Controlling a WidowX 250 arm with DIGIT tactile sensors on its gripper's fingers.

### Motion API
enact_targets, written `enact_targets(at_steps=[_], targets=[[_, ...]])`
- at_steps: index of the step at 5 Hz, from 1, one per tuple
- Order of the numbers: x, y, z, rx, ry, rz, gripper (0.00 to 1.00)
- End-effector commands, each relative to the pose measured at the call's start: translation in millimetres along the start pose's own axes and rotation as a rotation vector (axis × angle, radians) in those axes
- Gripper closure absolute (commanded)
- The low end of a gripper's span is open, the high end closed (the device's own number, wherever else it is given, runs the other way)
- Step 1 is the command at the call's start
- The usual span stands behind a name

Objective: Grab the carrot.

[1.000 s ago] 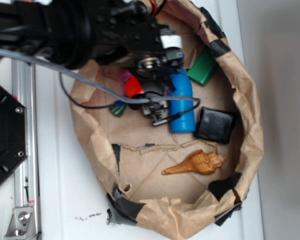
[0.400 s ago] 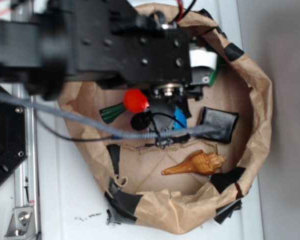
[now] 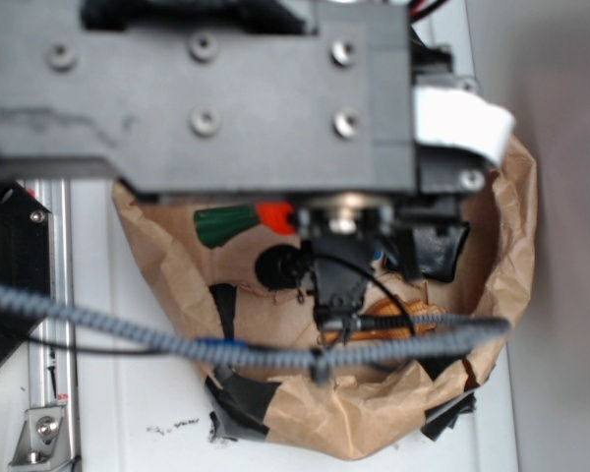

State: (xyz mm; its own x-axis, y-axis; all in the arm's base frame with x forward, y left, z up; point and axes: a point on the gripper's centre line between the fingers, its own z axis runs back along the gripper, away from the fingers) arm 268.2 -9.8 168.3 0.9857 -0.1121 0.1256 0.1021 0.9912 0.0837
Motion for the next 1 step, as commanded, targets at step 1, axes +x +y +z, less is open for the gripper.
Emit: enact_targets(at_steps=[1], targets=[[-1.4, -1.7, 9.8, 0.027, -0.053, -0.045, 1.00]])
